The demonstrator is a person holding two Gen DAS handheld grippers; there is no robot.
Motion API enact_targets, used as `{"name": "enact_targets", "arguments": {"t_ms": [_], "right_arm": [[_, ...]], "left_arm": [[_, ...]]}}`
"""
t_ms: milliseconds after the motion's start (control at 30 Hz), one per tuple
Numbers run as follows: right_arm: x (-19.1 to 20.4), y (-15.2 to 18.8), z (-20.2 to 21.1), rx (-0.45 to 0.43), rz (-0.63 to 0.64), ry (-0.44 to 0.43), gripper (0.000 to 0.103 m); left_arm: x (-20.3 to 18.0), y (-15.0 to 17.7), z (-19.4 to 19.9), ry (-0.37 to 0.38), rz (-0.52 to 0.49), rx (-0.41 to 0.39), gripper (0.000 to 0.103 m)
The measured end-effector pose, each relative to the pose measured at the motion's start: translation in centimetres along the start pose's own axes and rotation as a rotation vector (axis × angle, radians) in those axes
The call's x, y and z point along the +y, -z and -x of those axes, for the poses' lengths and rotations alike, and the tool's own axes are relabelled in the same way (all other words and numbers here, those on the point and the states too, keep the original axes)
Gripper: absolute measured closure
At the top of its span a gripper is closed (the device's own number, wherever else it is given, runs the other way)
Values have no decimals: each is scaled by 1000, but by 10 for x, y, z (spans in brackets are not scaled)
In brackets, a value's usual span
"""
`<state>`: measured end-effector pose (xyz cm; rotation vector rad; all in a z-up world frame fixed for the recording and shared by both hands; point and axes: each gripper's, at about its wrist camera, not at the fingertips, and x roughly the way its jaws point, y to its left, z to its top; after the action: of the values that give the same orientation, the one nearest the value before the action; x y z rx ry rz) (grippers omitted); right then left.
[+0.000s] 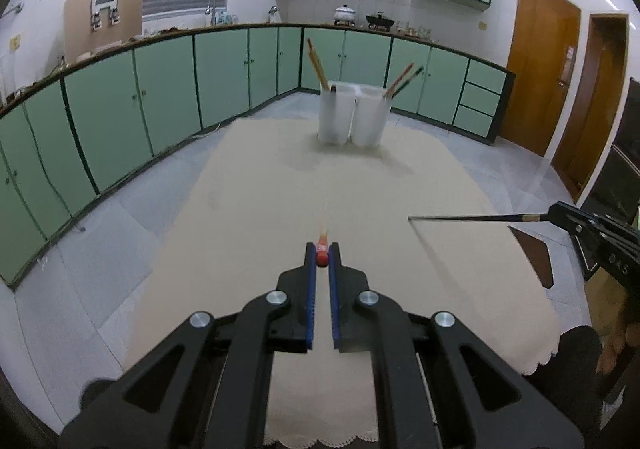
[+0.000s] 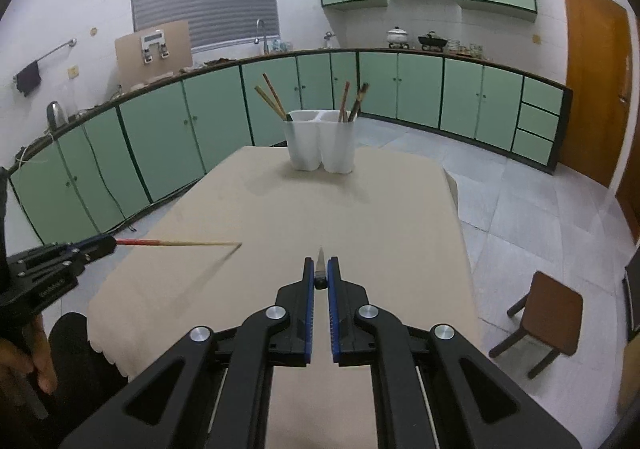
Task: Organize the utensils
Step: 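Grasp the red-patterned chopstick with the left gripper while the right gripper holds the black one, then carry both chopsticks to the white holder and lower them in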
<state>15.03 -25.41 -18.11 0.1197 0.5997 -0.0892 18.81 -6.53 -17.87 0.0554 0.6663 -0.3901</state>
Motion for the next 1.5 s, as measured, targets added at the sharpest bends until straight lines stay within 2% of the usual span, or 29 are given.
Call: {"name": "enact_targets", "arguments": {"t_ms": [133, 400, 633, 967, 1133, 1333, 1500], "right_arm": [[3, -28, -2, 18, 46, -25, 96], [7, -94, -45, 138, 134, -90, 96], [8, -140, -78, 228, 178, -111, 96], [13, -180, -110, 324, 217, -144, 96], [13, -197, -125, 354, 204, -165, 96], [17, -208, -123, 356, 210, -170, 97], [21, -221, -109, 343, 224, -161, 97]], "left_arm": [[1, -25, 2, 25, -26, -8, 98], [11, -78, -22, 89, -39, 61, 98], [12, -110, -41, 126, -64, 125, 98], [7, -131, -59, 161, -123, 161, 98], [11, -145, -69, 188, -117, 181, 97], [8, -159, -68, 199, -134, 176, 98], [7, -183, -62, 202, -143, 168, 98]]}}
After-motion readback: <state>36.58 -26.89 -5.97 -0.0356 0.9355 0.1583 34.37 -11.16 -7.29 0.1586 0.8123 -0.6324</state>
